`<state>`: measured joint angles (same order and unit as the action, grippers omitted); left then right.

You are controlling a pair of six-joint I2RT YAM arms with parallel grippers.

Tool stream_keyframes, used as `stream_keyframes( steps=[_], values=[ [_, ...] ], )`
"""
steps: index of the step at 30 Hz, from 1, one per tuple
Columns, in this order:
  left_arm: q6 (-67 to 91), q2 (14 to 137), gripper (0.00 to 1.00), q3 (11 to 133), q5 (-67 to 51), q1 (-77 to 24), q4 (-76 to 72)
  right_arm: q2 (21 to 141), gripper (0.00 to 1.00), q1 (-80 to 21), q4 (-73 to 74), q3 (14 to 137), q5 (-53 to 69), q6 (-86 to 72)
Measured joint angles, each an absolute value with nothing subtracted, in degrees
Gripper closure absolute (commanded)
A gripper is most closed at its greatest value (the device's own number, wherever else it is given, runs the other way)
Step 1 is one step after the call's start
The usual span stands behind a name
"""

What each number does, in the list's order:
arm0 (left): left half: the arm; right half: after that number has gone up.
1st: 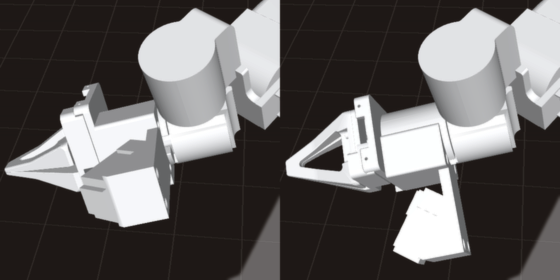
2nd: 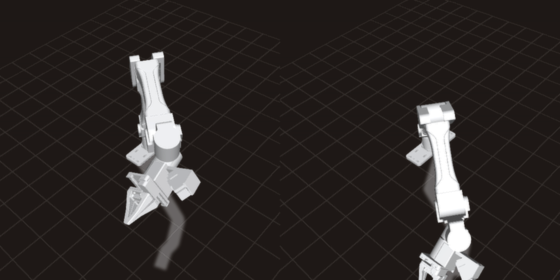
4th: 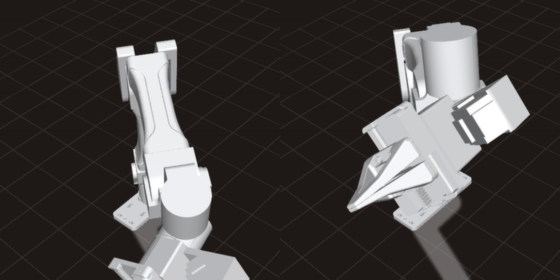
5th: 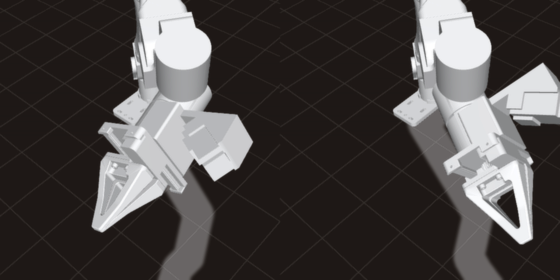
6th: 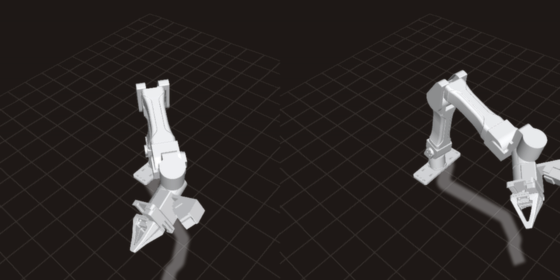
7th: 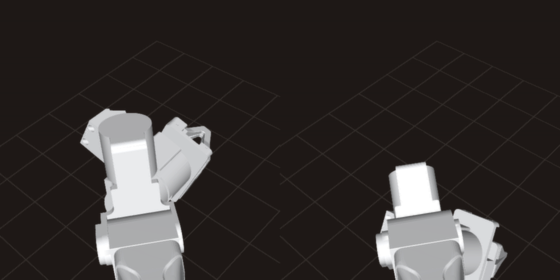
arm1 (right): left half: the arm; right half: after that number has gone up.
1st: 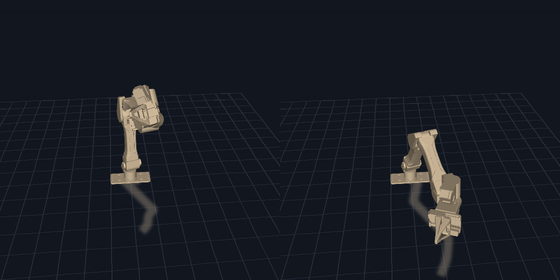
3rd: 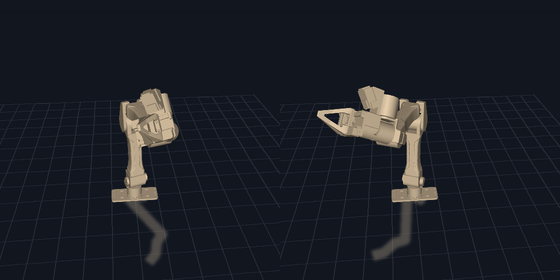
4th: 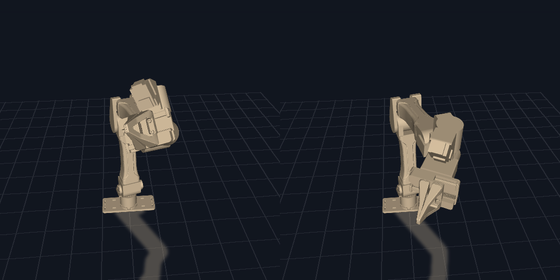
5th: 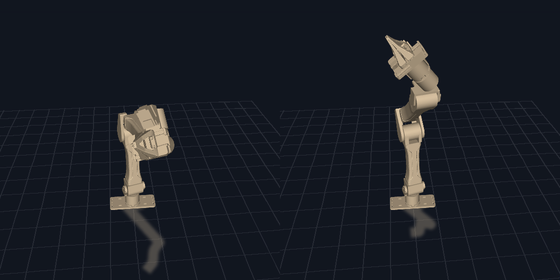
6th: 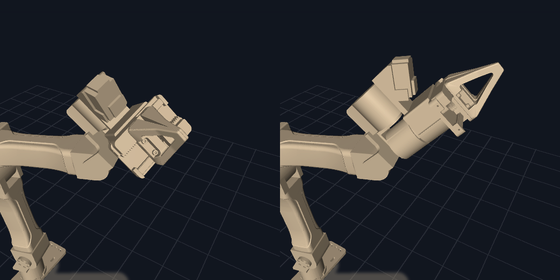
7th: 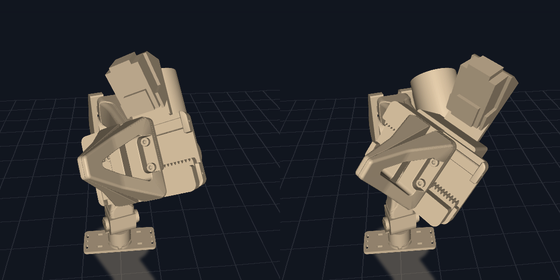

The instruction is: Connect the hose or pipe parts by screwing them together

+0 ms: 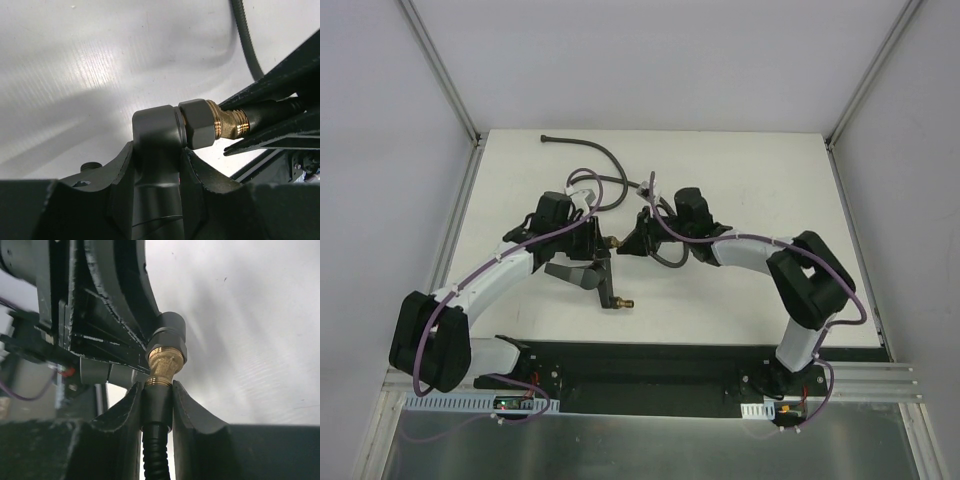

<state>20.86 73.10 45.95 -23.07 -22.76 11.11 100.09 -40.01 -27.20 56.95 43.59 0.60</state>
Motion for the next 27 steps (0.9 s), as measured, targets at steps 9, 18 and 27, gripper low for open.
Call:
stream_keyframes(
  steps=[9, 18, 27],
  values=[
    [22.50, 72.62, 1.00, 45.17, -21.41, -22.81, 8.67, 107.11, 0.37, -35.33, -53.10, 51.13, 50.09, -31.35],
    [20.36, 74.02, 1.00, 47.16, -24.14, -22.76, 13.39, 91.57, 0.09, -32.91, -41.63, 45.21, 43.42, -15.05],
    [19.44, 81.47, 1.00, 52.90, -27.16, -22.00, 19.97, 72.77, 0.15, -53.60, -26.65, 39.77, 19.84, 42.02]
  ],
)
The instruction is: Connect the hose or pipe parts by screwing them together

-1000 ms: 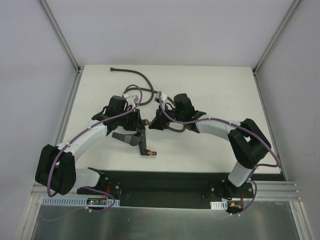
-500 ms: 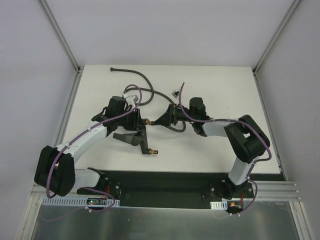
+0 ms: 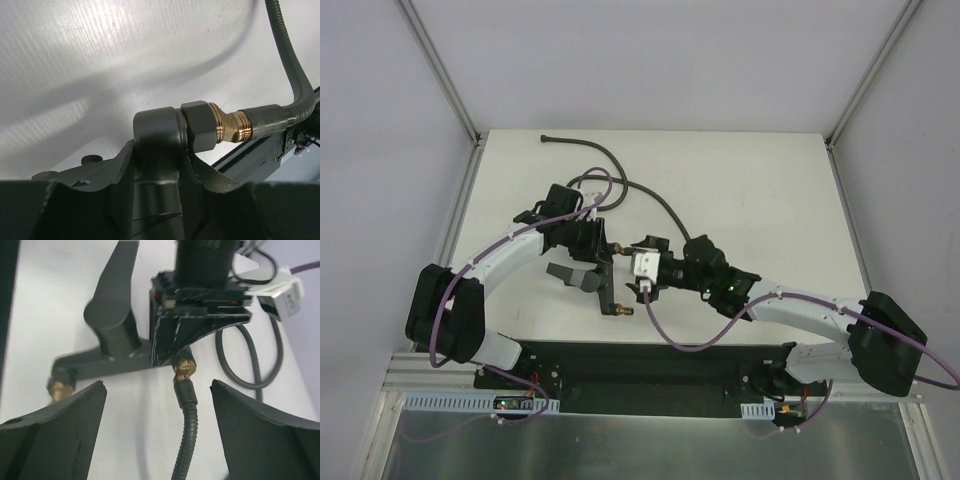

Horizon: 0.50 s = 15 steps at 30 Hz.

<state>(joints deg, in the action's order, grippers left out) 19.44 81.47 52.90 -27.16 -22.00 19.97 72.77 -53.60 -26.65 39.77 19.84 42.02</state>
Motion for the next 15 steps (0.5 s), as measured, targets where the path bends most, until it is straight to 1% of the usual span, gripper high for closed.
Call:
stream_keyframes(
  steps=[2, 6, 11, 12, 15],
  values=[
    [19.00, 82.39, 1.00, 53.30, -28.08, -21.74, 20.75, 73.23, 0.17, -56.97, -25.54, 38.20, 15.27, 52.36],
    [18.74, 84.25, 1.00, 54.70, -29.63, -21.65, 22.68, 77.95, 0.30, -60.60, -23.79, 37.93, 4.47, 68.69],
    [18.37, 85.03, 1.00, 55.55, -29.08, -21.45, 24.67, 84.25, 0.38, -63.96, -23.70, 39.51, -6.20, 81.28],
    [18.31, 85.25, 1.00, 55.77, -29.12, -21.26, 25.26, 85.30, 0.41, -64.42, -23.73, 40.27, -7.68, 83.00],
    [18.22, 85.49, 1.00, 56.71, -29.61, -21.30, 26.61, 88.47, 0.48, -65.30, -23.81, 42.24, -11.07, 87.02]
  ],
)
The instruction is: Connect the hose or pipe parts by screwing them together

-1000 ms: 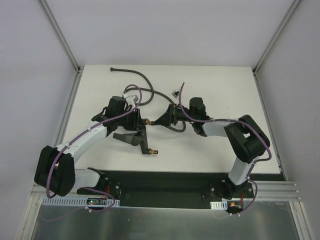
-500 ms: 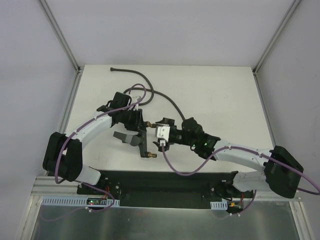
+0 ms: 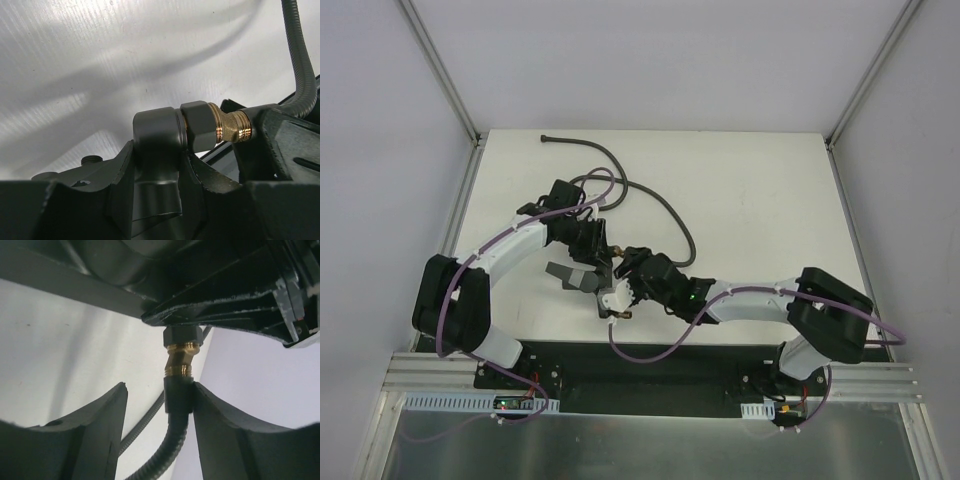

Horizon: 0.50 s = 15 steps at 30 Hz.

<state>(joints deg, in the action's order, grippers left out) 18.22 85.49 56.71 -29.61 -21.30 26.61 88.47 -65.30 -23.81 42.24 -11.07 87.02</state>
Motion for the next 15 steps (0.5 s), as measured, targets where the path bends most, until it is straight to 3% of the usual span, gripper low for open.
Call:
stream_keyframes(
  steps=[2, 5, 6, 7, 15],
  values=[
    [18.15, 85.89, 1.00, 57.32, -29.61, -21.32, 27.09, 90.59, 0.51, -65.73, -24.29, 43.66, -13.41, 89.23],
    [18.09, 86.91, 1.00, 58.13, -29.50, -21.28, 27.92, 92.90, 0.77, -66.08, -25.21, 45.15, -16.01, 91.61],
    [17.89, 87.26, 1.00, 58.26, -29.45, -21.28, 28.21, 93.54, 0.93, -66.15, -25.67, 45.76, -16.71, 92.05],
    [17.72, 87.61, 1.00, 58.35, -29.58, -21.28, 28.53, 93.89, 0.99, -66.22, -25.76, 46.11, -16.84, 92.49],
    [16.91, 87.39, 1.00, 58.30, -29.08, -21.23, 28.01, 94.56, 0.99, -65.28, -14.33, 53.19, -15.22, 82.15]
  ],
)
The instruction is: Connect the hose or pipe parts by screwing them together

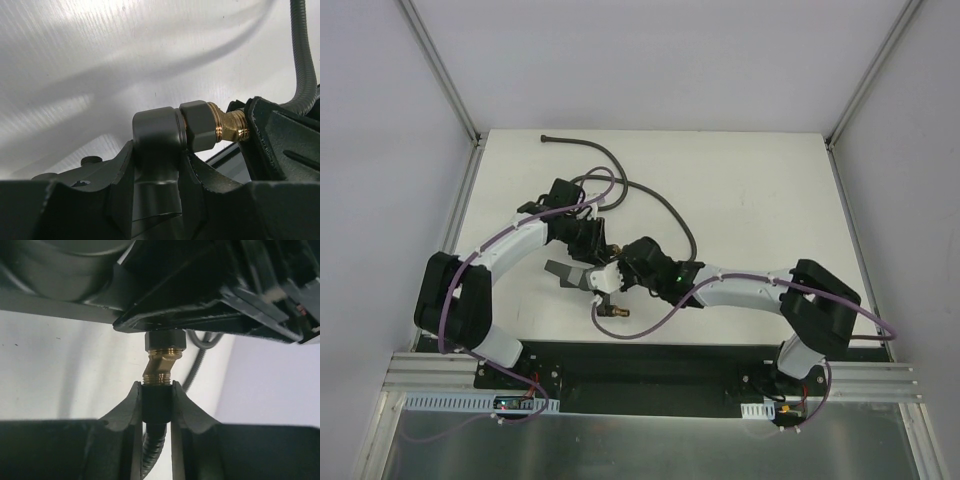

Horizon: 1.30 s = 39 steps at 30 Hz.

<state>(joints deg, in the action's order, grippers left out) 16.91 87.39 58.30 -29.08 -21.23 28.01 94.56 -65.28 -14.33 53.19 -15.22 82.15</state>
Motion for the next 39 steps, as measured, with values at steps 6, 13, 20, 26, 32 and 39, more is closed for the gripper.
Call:
stream_keyframes(
  steps=[6, 13, 20, 26, 32, 39],
  values=[
    [17.65, 84.07, 1.00, 55.61, -27.83, -21.15, 23.81, 93.95, 1.00, -59.42, -5.72, 58.54, -1.87, 67.07],
    [18.81, 80.86, 1.00, 51.72, -27.55, -21.26, 20.67, 94.56, 1.00, -53.19, -0.54, 62.19, 14.87, 52.16],
    [19.18, 77.93, 1.00, 48.42, -26.22, -21.63, 17.76, 97.08, 1.00, -47.27, -2.33, 63.44, 29.91, 36.97],
    [20.01, 77.21, 1.00, 46.85, -22.98, -22.20, 16.51, 101.34, 1.00, -43.27, -9.98, 63.35, 40.36, 19.84],
    [20.08, 75.29, 1.00, 45.95, -18.35, -22.37, 14.92, 105.95, 0.72, -40.18, -24.60, 61.14, 46.24, -1.61],
    [20.12, 75.05, 1.00, 45.98, -19.35, -23.77, 12.10, 101.32, 0.12, -39.07, -30.61, 52.95, 44.23, -6.76]
  ],
)
